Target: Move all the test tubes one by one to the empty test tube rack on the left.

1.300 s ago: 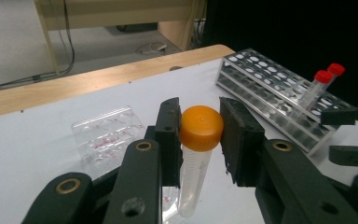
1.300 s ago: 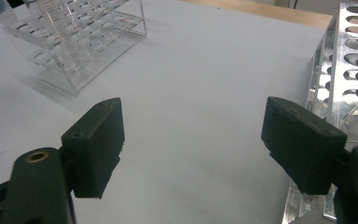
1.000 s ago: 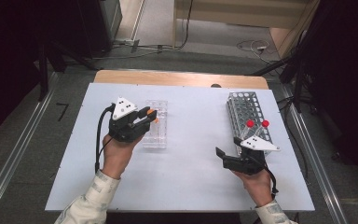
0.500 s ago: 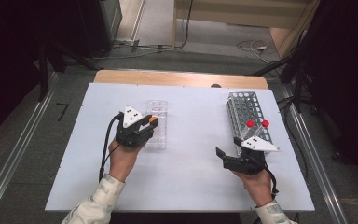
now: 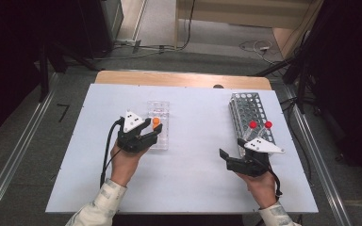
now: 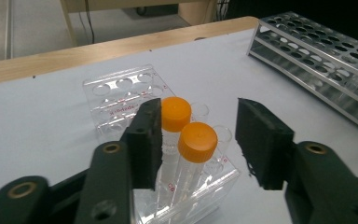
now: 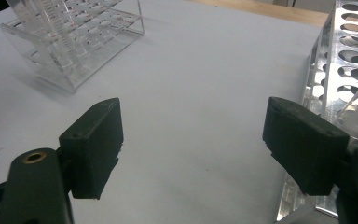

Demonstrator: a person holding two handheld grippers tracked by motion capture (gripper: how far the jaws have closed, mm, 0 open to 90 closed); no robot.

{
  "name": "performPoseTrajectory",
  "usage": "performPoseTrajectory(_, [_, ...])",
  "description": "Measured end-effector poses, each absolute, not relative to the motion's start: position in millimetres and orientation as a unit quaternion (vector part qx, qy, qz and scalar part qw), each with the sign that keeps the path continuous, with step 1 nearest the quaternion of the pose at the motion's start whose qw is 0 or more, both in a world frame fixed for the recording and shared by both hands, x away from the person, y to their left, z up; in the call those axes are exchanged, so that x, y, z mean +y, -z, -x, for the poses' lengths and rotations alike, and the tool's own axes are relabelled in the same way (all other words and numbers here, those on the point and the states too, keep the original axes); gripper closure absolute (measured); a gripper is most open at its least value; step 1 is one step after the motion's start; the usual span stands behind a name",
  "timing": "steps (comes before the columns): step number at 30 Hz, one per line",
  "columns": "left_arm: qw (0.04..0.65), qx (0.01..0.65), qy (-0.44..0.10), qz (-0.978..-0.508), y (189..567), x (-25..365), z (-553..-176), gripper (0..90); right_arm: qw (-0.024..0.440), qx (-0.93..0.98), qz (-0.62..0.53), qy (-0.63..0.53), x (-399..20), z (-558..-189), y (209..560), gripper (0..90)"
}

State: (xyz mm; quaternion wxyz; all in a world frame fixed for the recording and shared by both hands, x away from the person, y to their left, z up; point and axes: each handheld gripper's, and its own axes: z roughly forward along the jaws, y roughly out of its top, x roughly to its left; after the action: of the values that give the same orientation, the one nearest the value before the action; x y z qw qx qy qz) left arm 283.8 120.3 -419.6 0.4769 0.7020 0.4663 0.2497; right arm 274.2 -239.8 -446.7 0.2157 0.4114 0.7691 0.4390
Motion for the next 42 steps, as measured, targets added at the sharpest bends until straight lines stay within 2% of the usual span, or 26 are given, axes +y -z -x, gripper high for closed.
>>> performPoseTrajectory(2, [0.477,0.468,-0.252,-0.701,419,120,-282,40.2,0.218,0.769,-0.411,-0.439,-242,-273,446,20.4])
performPoseTrajectory(4, [0.472,0.473,-0.261,-0.696,419,119,-280,29.2,0.223,0.769,-0.409,-0.438,-245,-272,444,20.9])
performPoseTrajectory(8, [0.477,0.48,-0.258,-0.69,417,122,-278,21.9,0.231,0.765,-0.411,-0.439,-254,-268,441,20.9])
performPoseTrajectory(15, [0.48,0.483,-0.254,-0.687,415,125,-275,20.1,0.249,0.745,-0.432,-0.443,-276,-268,436,23.0])
performPoseTrajectory(24, [0.481,0.48,-0.253,-0.689,416,123,-275,20.0,0.273,0.729,-0.46,-0.426,-283,-288,440,32.6])
performPoseTrajectory(29, [0.481,0.481,-0.252,-0.688,416,122,-275,20.1,0.284,0.722,-0.472,-0.418,-282,-301,443,41.3])
performPoseTrajectory(36, [0.479,0.48,-0.251,-0.691,417,120,-275,20.2,0.294,0.713,-0.488,-0.407,-282,-316,449,59.3])
performPoseTrajectory(42, [0.479,0.48,-0.251,-0.691,417,120,-275,20.2,0.299,0.714,-0.488,-0.403,-280,-321,451,70.3])
